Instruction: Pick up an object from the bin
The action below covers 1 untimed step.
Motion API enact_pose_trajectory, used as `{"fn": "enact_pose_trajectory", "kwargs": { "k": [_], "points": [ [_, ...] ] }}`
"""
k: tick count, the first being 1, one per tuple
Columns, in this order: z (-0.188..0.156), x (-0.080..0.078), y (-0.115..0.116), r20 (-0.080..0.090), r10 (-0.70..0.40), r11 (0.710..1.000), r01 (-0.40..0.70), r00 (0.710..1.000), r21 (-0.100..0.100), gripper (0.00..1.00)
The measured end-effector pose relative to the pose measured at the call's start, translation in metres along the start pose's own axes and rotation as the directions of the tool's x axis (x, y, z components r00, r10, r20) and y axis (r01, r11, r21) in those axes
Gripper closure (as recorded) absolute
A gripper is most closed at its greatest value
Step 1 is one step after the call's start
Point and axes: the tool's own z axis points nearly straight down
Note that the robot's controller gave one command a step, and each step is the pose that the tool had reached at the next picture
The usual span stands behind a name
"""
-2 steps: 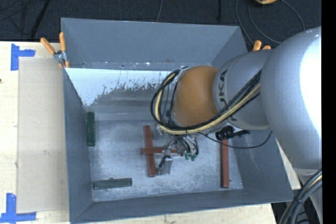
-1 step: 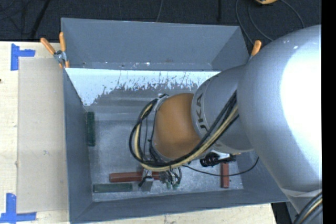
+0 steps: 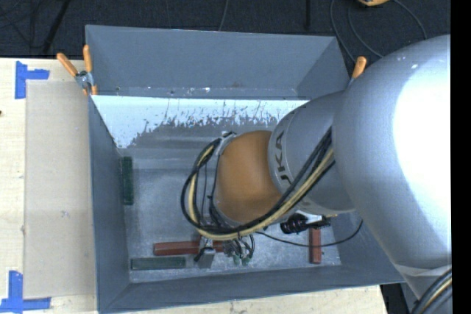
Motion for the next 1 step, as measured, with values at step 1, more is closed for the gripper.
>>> {"fn": "enact_pose_trajectory", "kwargs": {
  "k": [1],
  "points": [
    [-0.1642, -0.0174, -0.0193, 0.007, 0.000, 1.000, 0.000, 1.000, -0.001, 1.00]
  ]
}}
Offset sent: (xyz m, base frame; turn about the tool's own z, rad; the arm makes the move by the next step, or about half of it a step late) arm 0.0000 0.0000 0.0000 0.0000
